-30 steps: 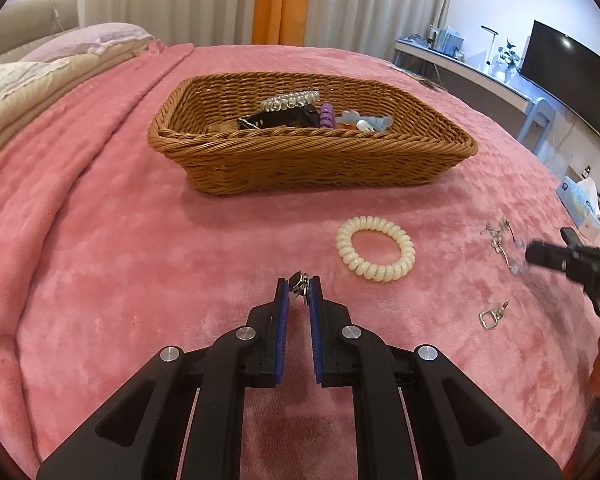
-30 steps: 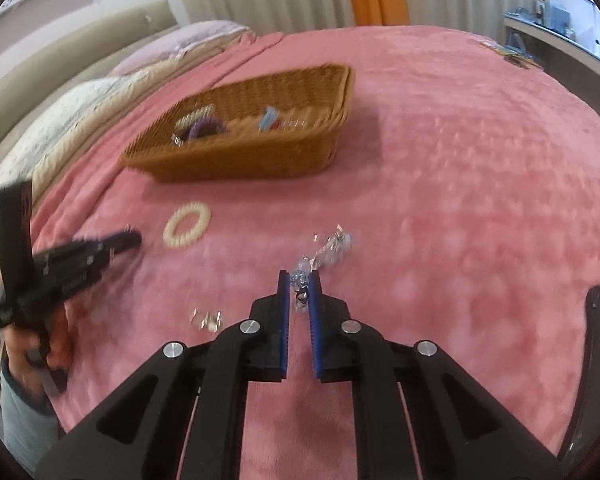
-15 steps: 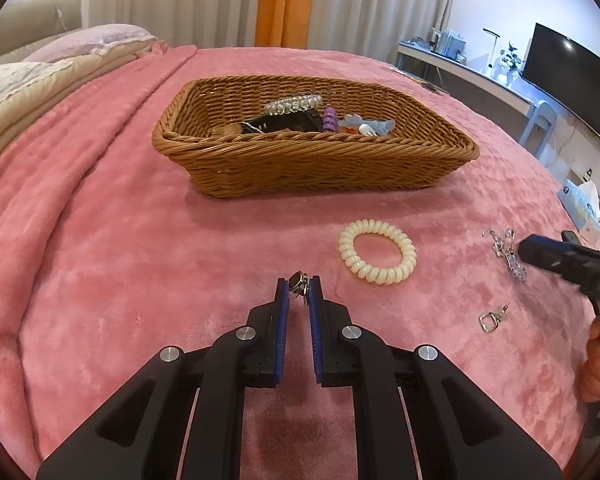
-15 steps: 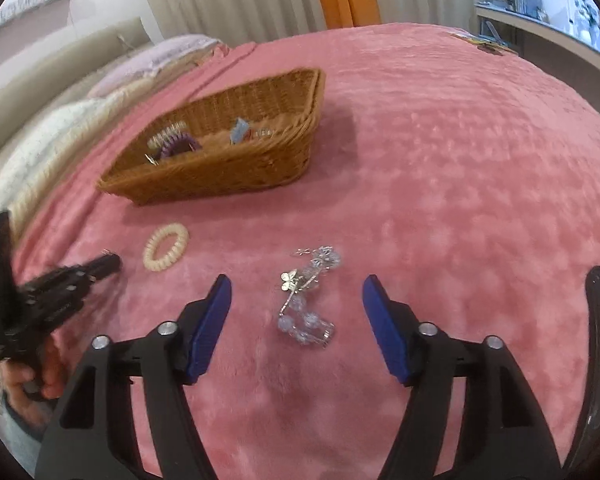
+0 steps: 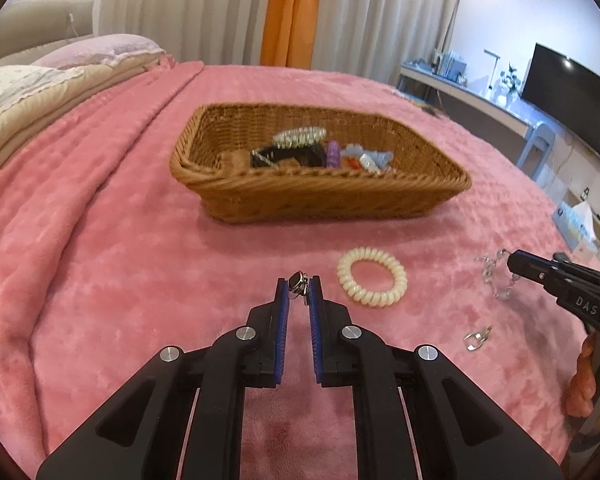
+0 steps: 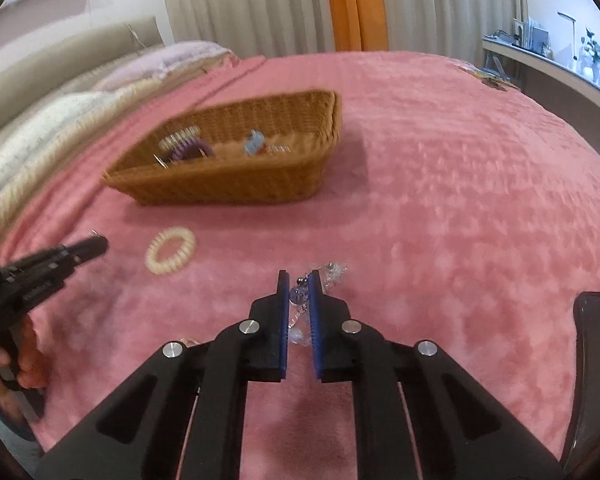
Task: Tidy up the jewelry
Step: 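Carry the ring charm and charm bracelet into the basket and open both tools, then move both open tools back toward the cream coil bracelet and silver clip, then grasp the cream coil bracelet with the left tool while the right tool grasps the silver clip, then carry the coil bracelet and silver clip into the basket and open both tools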
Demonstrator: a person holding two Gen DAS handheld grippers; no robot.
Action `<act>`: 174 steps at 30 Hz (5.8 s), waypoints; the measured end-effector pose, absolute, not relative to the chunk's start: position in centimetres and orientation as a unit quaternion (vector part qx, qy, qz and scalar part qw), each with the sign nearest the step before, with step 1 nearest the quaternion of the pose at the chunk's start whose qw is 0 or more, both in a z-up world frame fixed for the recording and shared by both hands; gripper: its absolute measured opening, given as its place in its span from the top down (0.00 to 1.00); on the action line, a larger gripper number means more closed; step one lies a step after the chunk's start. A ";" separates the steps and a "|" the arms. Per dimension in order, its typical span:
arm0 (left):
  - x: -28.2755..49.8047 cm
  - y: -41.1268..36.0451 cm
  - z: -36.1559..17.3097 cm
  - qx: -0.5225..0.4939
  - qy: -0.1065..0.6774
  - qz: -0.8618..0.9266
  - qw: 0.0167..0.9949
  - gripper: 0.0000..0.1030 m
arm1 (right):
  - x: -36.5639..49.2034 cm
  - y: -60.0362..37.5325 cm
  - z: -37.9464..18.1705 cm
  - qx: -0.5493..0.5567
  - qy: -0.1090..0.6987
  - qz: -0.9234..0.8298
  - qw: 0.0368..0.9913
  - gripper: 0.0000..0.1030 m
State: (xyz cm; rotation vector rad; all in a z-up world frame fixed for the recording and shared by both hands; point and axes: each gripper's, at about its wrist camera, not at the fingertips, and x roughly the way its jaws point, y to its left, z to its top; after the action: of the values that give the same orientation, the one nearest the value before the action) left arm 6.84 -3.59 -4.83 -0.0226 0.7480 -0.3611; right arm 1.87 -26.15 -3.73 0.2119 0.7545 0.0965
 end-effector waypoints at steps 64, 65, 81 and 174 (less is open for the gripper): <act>5.5 -2.7 1.6 -0.071 0.290 -0.255 0.920 0.40 | 4.2 -23.2 1.2 0.096 0.349 0.102 0.927 0.56; 4.7 -2.6 1.1 -0.072 0.290 -0.252 0.920 0.40 | 3.5 -23.1 0.5 0.106 0.353 0.110 0.923 0.56; 4.9 -3.0 -4.7 -0.072 0.346 -0.208 0.912 0.39 | 0.2 -19.8 -6.2 0.047 0.425 0.128 0.895 0.56; 20.8 -10.6 -0.7 -0.038 0.324 -0.163 0.931 0.91 | 22.1 -24.5 -1.0 0.137 0.376 0.097 0.911 0.91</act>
State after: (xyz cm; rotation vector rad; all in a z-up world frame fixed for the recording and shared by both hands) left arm 20.75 -10.57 -0.69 -0.0778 0.6636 -0.3342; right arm 22.08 -24.46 -0.96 0.2818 0.7750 0.1997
